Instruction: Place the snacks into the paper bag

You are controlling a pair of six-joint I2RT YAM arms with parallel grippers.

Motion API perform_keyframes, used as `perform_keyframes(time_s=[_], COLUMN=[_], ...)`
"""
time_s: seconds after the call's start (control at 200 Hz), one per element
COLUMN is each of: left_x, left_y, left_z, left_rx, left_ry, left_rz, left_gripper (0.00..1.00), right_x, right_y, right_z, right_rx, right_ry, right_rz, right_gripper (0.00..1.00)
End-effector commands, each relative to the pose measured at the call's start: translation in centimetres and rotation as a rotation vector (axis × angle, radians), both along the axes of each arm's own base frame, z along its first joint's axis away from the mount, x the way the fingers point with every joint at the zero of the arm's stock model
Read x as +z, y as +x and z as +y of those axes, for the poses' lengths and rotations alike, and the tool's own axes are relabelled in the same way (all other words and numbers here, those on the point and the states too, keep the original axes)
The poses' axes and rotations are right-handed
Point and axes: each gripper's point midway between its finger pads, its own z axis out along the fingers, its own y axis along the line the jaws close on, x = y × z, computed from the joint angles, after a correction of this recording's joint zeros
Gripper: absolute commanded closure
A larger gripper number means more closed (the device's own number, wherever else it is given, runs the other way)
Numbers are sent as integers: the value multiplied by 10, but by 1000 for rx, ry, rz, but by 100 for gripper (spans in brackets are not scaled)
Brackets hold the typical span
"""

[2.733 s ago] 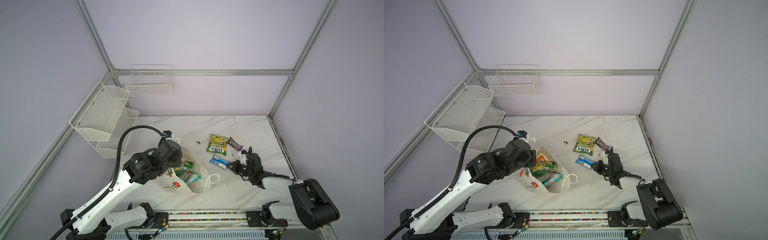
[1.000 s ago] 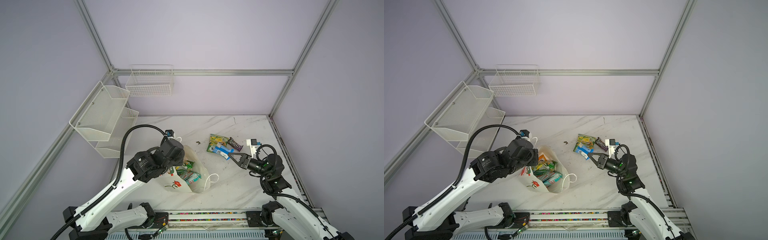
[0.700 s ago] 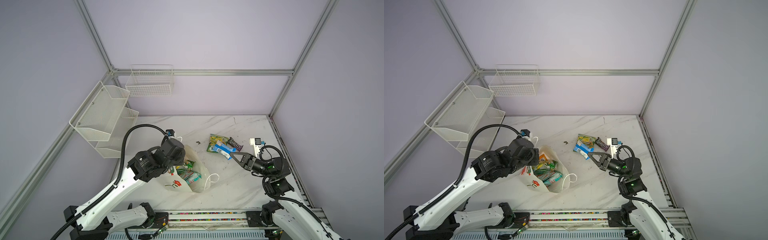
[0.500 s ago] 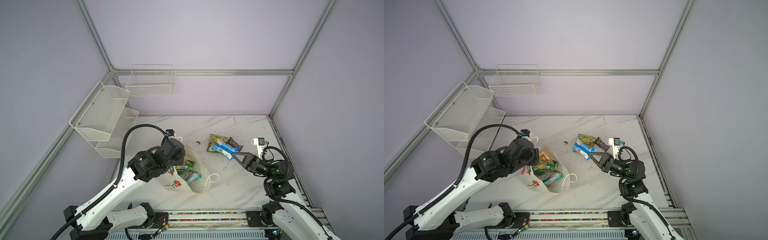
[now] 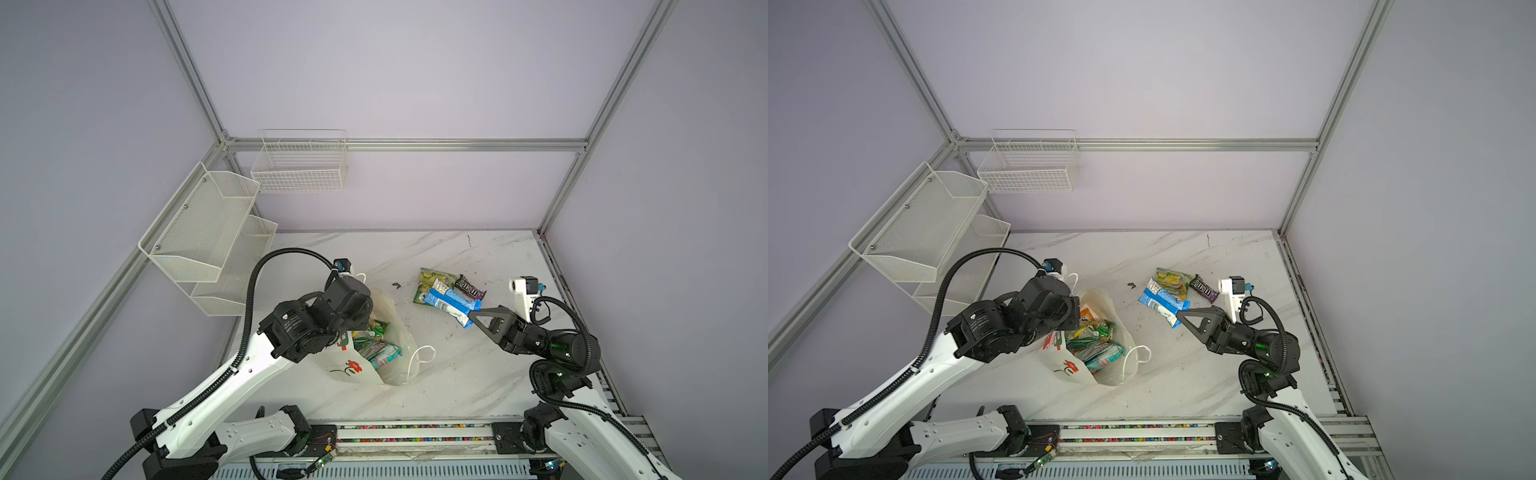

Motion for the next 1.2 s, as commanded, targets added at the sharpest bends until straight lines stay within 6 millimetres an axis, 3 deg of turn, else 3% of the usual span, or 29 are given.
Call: perform_keyframes(time_s=[0.0, 0.295, 1.195], left_x=[26, 28, 27], left_y=[10, 8, 6], left_z=[-11, -9, -10], left_rx=[1, 0, -4], left_ry=[-84, -93, -104], left_rz=[-77, -80, -75], left_gripper=[100, 100, 100], right_x=[25, 26, 3], right_y=[-24, -40, -33], right_z=[1, 28, 85], right_rx=[61, 144, 191], right_ry=[41, 20, -85], right_rz=[-104, -130, -83], right_gripper=[100, 100, 100])
